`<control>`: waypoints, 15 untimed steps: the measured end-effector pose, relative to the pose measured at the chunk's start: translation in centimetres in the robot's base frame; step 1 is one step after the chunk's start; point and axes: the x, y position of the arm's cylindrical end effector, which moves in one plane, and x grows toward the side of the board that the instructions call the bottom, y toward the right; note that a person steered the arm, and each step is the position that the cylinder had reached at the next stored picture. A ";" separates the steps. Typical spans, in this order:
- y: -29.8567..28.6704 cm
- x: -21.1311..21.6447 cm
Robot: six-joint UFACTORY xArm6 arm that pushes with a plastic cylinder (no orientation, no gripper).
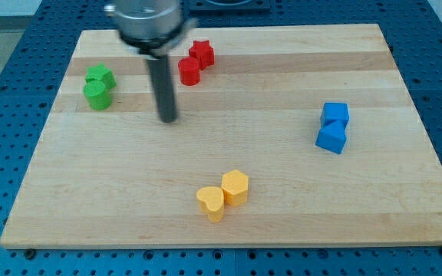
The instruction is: Push the green circle into the hexagon
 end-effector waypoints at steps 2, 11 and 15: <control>-16.5 7.2; -3.6 -1.0; -0.4 0.0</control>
